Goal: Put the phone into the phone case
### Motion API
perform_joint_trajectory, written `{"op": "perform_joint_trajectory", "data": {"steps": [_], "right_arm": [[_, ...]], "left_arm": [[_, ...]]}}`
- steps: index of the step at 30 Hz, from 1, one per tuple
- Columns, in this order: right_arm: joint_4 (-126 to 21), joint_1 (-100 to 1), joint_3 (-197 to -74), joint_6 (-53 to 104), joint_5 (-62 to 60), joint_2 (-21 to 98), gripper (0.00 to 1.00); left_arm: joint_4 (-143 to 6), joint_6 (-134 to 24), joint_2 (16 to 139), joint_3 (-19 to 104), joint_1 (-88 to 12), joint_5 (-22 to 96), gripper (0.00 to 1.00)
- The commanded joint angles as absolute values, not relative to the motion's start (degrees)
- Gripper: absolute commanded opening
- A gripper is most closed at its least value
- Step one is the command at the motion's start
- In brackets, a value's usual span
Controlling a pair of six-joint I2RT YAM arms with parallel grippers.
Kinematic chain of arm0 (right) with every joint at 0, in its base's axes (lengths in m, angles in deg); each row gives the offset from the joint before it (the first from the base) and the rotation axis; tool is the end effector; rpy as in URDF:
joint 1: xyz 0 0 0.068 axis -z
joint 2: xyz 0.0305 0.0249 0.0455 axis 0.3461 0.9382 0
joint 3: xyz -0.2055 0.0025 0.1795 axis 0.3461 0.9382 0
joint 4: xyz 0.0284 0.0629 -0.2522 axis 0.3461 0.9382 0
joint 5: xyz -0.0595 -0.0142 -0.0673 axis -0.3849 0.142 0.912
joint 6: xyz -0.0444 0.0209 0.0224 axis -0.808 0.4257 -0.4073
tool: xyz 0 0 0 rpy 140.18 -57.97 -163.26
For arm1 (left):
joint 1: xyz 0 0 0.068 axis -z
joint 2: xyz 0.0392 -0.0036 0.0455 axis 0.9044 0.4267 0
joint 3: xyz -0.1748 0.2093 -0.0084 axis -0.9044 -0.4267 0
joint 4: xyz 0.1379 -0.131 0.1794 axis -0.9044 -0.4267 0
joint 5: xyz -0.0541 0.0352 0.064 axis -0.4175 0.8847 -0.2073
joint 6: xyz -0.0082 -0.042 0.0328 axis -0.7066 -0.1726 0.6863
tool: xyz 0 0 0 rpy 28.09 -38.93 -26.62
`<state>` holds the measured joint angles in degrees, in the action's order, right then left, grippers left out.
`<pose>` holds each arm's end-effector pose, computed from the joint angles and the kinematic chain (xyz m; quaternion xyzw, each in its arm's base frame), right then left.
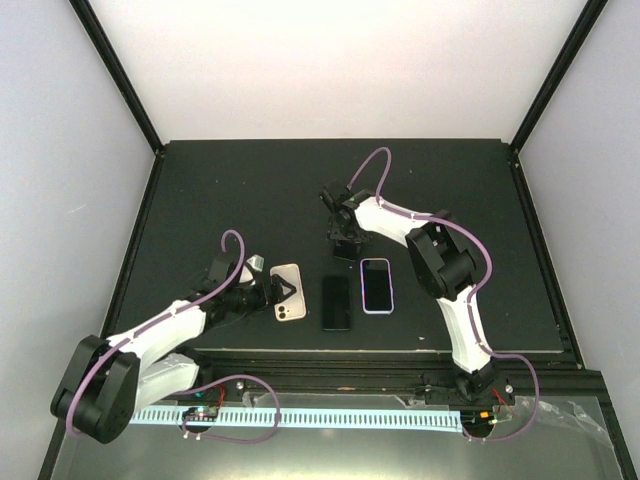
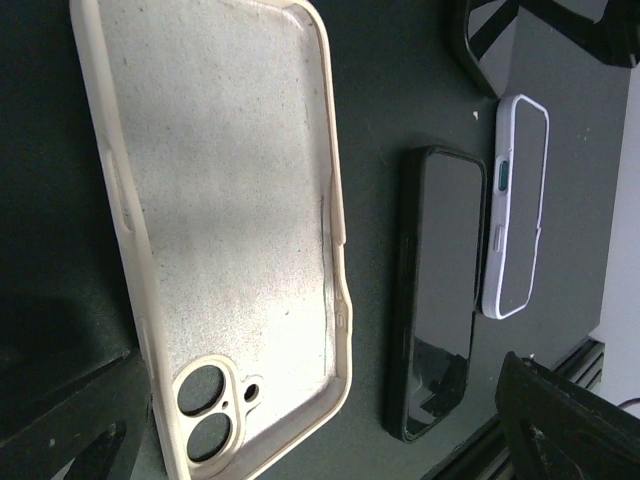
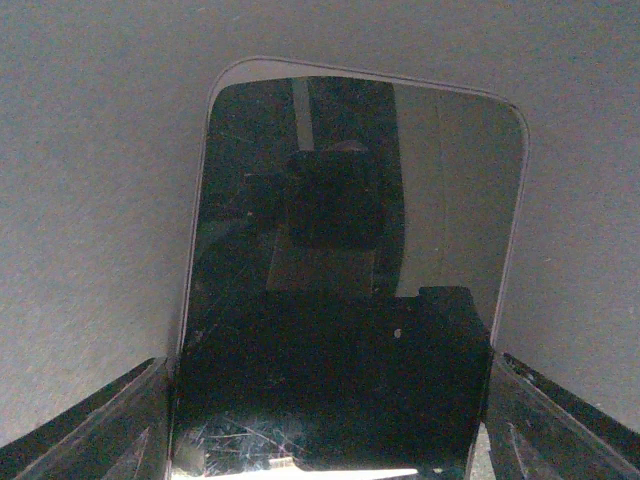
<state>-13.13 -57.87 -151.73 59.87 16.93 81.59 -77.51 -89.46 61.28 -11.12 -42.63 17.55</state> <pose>0.3530 0.2642 0.1462 0.0434 0.9837 0.0291 0.1720 0.1614 -0.0835 0.1478 -0.1049 0.9039 -0.3818 0.1616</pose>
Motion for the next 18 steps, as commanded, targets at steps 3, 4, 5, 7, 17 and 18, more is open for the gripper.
{"op": "perform_joint_trajectory", "data": {"steps": [3, 4, 5, 7, 17, 18], "right_arm": [[-18.3, -58.6, -147.7, 54.8, 6.1, 78.9, 0.76], [-18.3, -58.6, -147.5, 54.4, 5.6, 78.6, 0.76], [-18.3, -58.7, -147.4, 54.1, 5.0, 78.2, 0.76], [-18.9, -58.9, -146.4, 53.8, 4.2, 76.9, 0.75], [-20.8, -61.3, -143.5, 53.5, -3.8, 71.1, 0.73], [-20.9, -61.8, -143.3, 53.7, -4.5, 70.7, 0.73]], "left_arm": [[-82.1, -88.5, 57.4, -10.1, -45.9, 18.0, 0.96], [-82.6, -88.3, 57.0, -10.0, -46.8, 17.4, 0.96], [-83.0, -88.0, 56.8, -9.8, -47.6, 17.0, 0.96], [-84.0, -87.3, 56.5, -9.3, -49.3, 15.9, 0.96], [-87.0, -84.5, 55.5, -8.8, -57.8, 10.2, 0.95], [-87.0, -84.3, 55.2, -8.9, -58.6, 9.5, 0.95]]}}
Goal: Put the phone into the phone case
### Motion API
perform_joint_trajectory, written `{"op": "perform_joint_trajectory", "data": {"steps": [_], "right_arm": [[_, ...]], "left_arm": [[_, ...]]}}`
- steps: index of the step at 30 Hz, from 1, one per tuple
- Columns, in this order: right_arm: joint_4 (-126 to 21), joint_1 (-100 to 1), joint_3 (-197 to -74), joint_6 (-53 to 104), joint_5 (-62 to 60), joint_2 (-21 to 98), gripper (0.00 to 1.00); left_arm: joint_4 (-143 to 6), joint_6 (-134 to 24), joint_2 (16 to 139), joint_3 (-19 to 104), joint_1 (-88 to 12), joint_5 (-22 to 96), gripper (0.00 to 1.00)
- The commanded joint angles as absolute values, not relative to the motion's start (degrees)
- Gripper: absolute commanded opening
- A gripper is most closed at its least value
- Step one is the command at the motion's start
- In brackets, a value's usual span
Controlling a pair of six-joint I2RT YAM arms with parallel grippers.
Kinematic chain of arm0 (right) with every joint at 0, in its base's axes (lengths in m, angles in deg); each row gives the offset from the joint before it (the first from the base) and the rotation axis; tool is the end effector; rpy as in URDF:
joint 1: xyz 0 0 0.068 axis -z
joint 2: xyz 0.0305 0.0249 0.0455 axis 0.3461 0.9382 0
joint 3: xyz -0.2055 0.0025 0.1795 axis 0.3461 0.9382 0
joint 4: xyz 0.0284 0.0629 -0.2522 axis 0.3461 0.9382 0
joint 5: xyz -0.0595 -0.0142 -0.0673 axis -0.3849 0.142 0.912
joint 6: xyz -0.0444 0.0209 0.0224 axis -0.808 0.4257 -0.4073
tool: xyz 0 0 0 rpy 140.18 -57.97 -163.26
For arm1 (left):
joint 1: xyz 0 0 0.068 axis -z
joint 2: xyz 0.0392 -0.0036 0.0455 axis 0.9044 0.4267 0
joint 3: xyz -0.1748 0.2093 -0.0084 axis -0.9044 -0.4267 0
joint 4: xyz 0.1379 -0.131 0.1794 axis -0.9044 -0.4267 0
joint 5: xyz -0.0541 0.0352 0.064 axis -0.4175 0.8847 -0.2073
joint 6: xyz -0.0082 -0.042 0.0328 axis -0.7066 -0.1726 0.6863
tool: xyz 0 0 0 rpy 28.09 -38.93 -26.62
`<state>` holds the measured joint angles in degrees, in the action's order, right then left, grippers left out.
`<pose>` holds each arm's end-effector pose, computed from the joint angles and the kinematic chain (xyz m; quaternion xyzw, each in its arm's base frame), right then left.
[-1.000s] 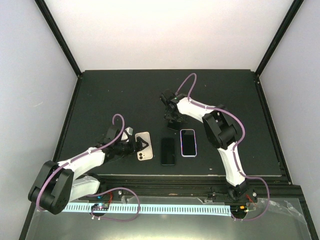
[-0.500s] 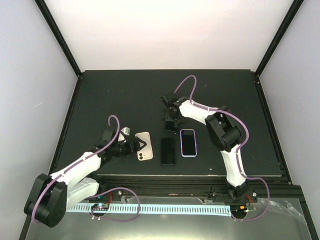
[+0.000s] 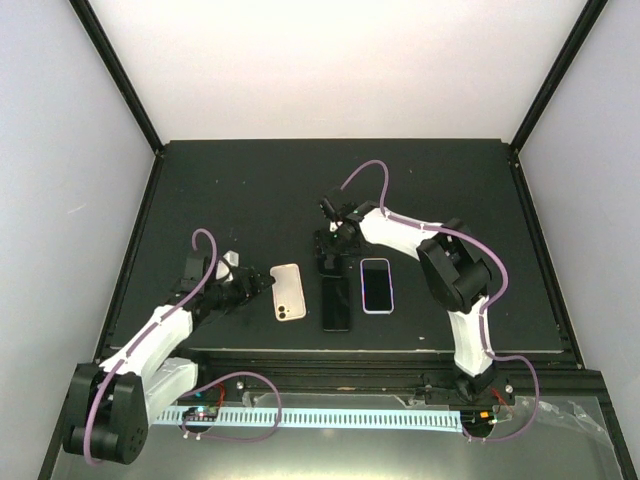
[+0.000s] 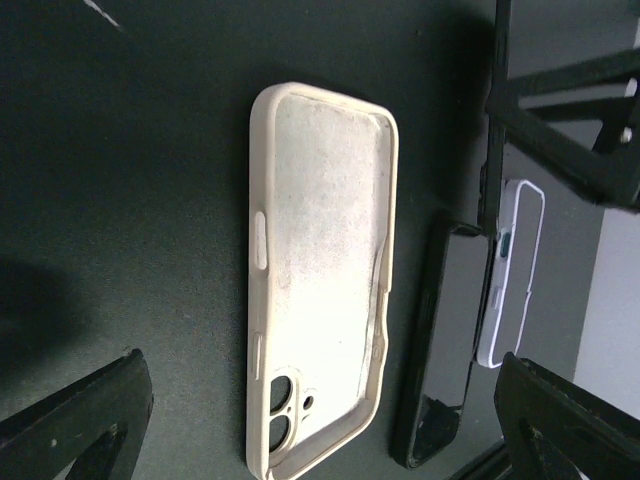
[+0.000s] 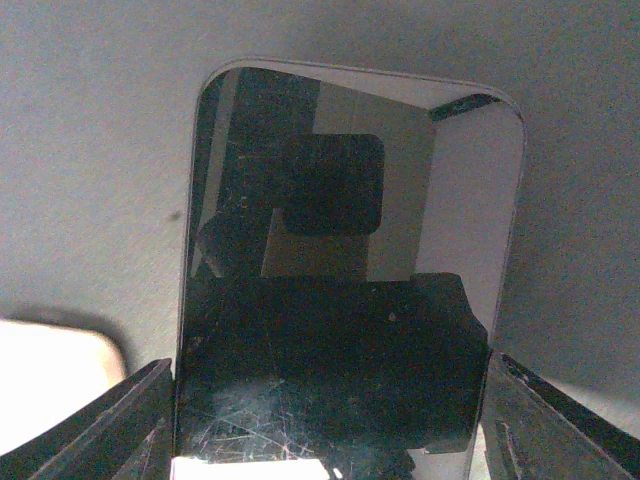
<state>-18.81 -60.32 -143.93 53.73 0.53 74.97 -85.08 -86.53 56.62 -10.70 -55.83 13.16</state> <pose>0.3198 0.2742 0.1596 -0.0541 0.9787 0.1591 0.1180 0.1629 -0.0447 0.1545 -0.1775 0.8913 -0.3781 0.1767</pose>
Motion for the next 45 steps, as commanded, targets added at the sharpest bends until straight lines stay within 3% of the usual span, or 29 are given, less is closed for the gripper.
{"op": "perform_joint_trajectory", "data": {"steps": [1, 20, 33, 45], "right_arm": [[-21.1, -62.3, -143.1, 53.7, -4.9, 70.4, 0.73], [-37.2, -75.9, -135.2, 64.4, -9.1, 65.8, 0.71], [-40.7, -77.7, -133.7, 67.0, -7.2, 69.3, 0.7], [-43.3, -77.7, -131.3, 68.0, -5.1, 72.0, 0.72]], "left_arm": [[-87.1, -84.2, 54.9, -9.0, -59.4, 8.9, 0.95], [-91.5, -81.9, 51.9, -8.5, -66.1, 5.4, 0.9], [-90.0, -82.8, 51.7, -8.9, -66.1, 2.7, 0.75], [-89.2, -83.3, 51.4, -10.0, -66.1, 3.5, 0.76]]}}
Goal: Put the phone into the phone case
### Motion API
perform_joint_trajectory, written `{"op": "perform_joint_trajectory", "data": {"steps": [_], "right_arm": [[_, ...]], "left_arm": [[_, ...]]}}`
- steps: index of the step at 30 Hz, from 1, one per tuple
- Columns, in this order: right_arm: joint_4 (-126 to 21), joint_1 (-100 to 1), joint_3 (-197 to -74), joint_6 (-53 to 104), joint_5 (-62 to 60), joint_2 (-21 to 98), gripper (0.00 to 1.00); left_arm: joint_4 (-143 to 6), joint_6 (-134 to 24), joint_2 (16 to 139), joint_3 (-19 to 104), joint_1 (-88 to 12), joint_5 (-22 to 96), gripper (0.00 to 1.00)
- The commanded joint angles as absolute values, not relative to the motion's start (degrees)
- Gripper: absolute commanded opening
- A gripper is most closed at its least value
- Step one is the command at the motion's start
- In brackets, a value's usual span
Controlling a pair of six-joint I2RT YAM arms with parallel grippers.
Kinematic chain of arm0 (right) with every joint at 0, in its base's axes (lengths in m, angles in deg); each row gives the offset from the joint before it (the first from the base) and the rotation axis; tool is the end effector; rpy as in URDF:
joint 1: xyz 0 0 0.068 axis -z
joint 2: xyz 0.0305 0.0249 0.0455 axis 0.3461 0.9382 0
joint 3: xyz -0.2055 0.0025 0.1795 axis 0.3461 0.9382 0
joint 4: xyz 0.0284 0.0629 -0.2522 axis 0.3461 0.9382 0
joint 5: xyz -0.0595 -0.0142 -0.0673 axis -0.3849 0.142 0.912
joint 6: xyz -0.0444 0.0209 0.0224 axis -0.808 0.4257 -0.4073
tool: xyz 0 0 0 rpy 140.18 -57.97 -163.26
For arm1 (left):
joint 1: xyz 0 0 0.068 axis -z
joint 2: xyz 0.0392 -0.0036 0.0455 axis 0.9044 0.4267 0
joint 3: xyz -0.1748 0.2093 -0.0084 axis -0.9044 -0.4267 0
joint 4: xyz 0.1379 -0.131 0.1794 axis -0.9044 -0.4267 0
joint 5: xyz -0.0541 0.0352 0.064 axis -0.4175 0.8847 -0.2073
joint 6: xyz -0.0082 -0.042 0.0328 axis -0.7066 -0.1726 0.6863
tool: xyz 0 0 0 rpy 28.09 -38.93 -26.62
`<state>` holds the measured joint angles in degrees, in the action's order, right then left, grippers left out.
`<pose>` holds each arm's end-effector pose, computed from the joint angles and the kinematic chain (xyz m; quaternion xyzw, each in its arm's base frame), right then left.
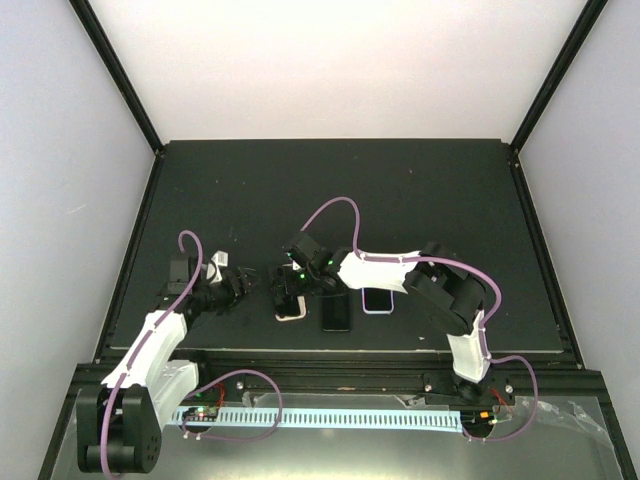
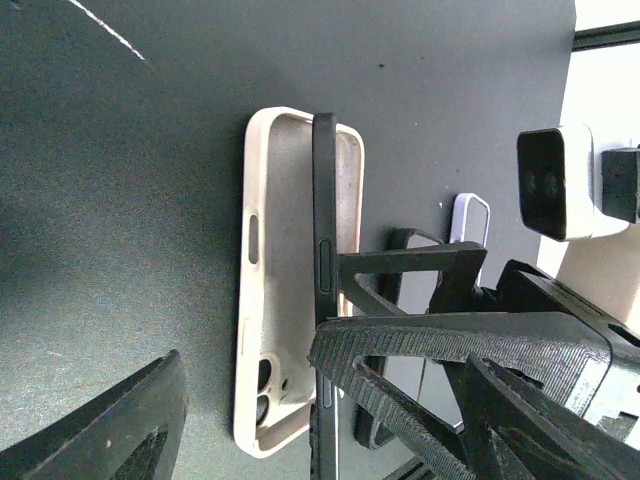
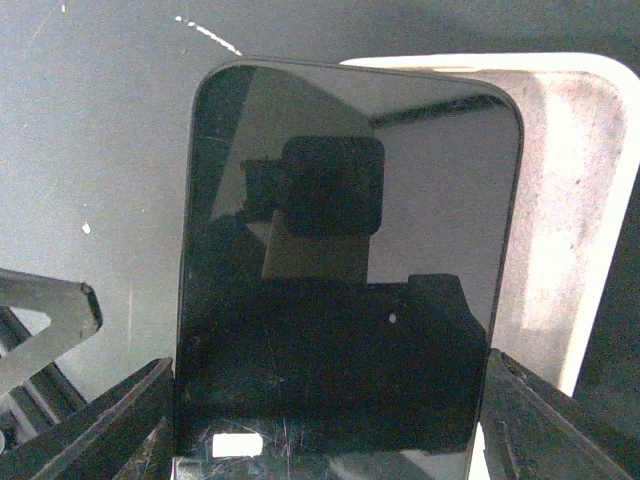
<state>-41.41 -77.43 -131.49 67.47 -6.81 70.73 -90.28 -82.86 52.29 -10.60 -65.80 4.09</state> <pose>0.2164 0.3512 0.1491 -0.1067 0.9379 0.3156 0.0965 0.1558 -0.0206 0.1625 -0.1970 0.8682 -0.4171 0.1831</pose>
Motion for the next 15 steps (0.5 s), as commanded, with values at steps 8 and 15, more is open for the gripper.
{"op": "perform_joint_trajectory", "data": {"steps": [8, 15], "right_arm": [[-42.4, -77.7, -131.4, 68.4, -4.0, 71.6, 0.79], [-42.1, -77.8, -131.6, 68.9, -4.2, 71.6, 0.8]], "left_arm": [[-85.9, -82.8, 55.0, -10.3, -66.1, 3.7, 0.72], [-79.4, -83.6, 60.4, -11.1, -66.1, 1.1, 0.62]]}}
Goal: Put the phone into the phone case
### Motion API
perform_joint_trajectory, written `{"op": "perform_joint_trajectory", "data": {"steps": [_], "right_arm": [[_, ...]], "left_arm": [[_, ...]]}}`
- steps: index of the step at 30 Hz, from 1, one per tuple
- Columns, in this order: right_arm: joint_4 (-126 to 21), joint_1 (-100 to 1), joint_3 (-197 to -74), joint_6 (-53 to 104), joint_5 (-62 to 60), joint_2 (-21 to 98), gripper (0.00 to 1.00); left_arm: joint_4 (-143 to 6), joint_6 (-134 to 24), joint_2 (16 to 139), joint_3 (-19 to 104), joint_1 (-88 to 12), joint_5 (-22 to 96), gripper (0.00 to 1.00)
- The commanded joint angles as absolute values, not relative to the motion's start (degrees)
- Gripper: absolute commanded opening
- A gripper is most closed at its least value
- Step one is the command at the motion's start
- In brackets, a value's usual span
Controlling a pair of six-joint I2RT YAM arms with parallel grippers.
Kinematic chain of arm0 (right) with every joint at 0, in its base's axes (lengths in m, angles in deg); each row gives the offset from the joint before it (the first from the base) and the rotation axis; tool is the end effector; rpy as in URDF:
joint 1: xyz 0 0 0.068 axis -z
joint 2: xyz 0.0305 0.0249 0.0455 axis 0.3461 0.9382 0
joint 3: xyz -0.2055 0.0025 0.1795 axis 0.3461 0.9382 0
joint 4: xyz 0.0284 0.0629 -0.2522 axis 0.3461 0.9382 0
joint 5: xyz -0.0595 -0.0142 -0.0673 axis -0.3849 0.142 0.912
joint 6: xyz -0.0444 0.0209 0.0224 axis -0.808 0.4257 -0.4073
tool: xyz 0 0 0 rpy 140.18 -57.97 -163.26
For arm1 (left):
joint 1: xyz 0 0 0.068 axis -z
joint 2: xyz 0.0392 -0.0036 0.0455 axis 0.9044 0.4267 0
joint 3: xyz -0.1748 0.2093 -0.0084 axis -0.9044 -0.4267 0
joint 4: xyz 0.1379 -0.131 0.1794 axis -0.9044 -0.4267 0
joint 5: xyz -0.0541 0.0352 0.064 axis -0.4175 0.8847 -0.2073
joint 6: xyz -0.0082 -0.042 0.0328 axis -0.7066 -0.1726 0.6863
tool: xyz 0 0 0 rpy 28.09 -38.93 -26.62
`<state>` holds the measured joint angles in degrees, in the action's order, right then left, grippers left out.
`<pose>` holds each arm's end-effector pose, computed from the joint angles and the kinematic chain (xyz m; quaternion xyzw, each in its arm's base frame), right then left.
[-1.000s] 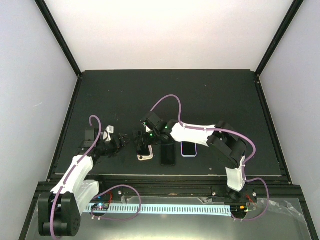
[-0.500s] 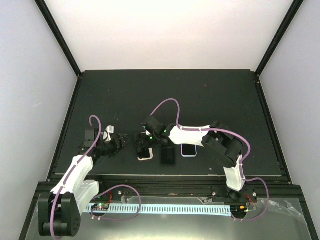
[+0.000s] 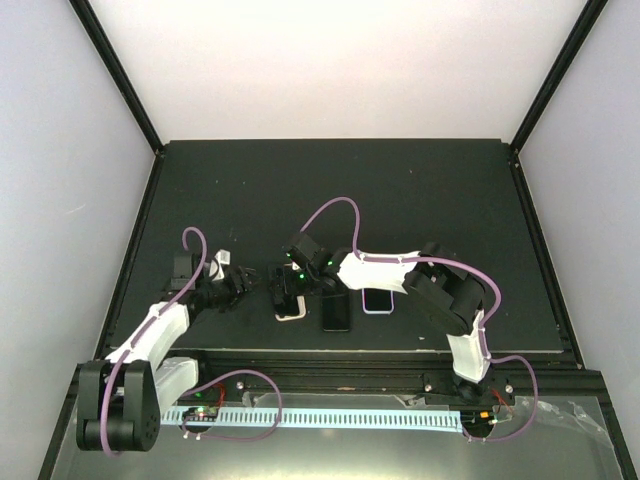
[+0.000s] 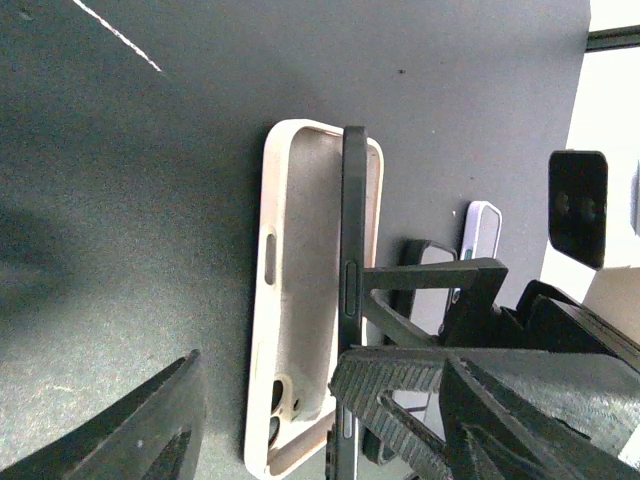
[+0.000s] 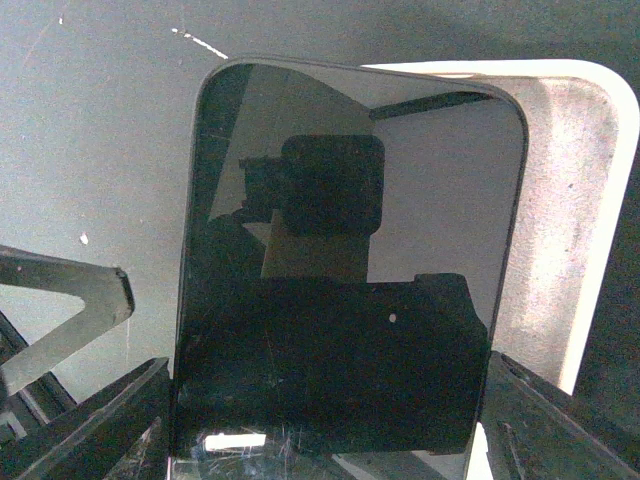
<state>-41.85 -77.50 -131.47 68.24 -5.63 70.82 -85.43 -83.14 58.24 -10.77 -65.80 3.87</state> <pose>0.2170 0.3517 0.1488 -0.0981 0.9390 0.3130 0.1039 0.1666 -0.0205 0.1523 -0.2030 0.8691 -0.4170 0.1717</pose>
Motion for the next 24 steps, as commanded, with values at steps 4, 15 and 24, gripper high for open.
{"op": "perform_joint_trajectory", "data": {"steps": [4, 15, 24], "right_arm": [[-42.8, -77.8, -131.2, 68.8, -4.5, 71.5, 0.79], [-44.7, -77.8, -130.3, 68.6, -5.8, 71.1, 0.79], [-45.4, -77.8, -129.7, 68.9, -6.3, 70.4, 0.79]], "left_arm": [[-74.4, -84.9, 62.9, -12.3, -66.1, -0.7, 0.55], [-60.7, -89.5, 71.5, -14.5, -65.1, -4.3, 0.45], [-58.5, -89.4, 74.8, -14.8, -64.0, -3.5, 0.26]]}}
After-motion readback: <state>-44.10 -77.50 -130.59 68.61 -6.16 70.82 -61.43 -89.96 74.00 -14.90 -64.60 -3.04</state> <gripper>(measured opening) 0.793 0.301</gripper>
